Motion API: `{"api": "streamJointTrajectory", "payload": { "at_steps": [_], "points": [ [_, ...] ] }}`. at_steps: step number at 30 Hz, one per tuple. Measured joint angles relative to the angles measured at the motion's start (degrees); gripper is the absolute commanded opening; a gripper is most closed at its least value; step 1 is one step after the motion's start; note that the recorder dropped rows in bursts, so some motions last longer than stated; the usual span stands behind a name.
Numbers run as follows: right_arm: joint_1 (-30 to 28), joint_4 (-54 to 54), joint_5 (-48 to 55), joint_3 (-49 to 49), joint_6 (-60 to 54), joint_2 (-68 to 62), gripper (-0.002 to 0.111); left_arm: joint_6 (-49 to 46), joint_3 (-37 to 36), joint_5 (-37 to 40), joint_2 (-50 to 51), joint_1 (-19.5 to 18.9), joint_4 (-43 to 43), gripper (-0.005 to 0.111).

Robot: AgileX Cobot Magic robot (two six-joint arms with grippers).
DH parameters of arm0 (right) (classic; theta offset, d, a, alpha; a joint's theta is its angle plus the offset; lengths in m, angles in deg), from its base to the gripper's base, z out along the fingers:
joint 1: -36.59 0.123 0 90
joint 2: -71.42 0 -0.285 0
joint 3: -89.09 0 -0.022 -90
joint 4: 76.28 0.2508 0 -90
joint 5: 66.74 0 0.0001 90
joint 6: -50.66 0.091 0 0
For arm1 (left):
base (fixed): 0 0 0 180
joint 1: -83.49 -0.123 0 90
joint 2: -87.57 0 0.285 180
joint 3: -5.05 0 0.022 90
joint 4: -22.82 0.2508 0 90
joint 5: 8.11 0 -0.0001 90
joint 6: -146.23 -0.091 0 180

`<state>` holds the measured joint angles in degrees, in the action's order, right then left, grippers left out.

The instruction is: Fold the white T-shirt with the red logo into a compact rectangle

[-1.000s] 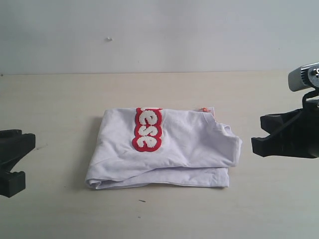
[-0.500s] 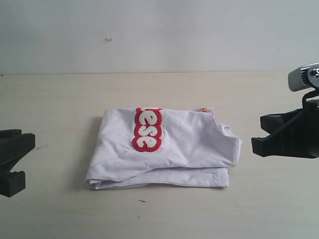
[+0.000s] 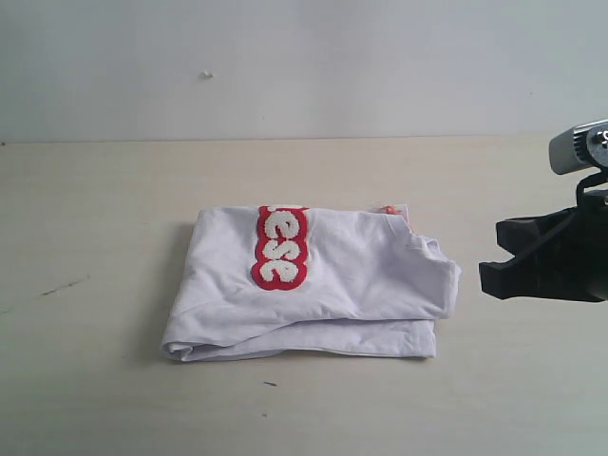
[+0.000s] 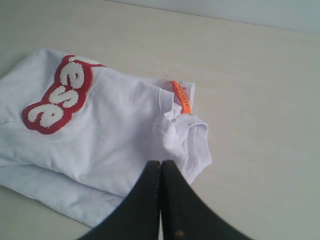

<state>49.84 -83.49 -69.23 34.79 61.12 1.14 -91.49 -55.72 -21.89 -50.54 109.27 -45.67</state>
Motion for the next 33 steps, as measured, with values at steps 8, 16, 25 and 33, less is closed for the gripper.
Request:
{"api": "streamJointTrajectory", "payload": {
  "at_steps": [8,16,25,33],
  "points": [
    [0.0,0.0,0.0,0.0,0.0,0.0,0.000,-1.2,0.0,0.2,-6.5,-0.5,6.3,0.028],
    [0.0,0.0,0.0,0.0,0.0,0.0,0.000,-1.4,0.0,0.2,-7.9,-0.5,7.8,0.028],
    [0.0,0.0,0.0,0.0,0.0,0.0,0.000,-1.4,0.0,0.0,-9.5,-0.5,8.0,0.028],
    [0.0,0.0,0.0,0.0,0.0,0.0,0.000,-0.4,0.0,-1.4,-9.5,-0.5,8.6,0.028]
  ]
}}
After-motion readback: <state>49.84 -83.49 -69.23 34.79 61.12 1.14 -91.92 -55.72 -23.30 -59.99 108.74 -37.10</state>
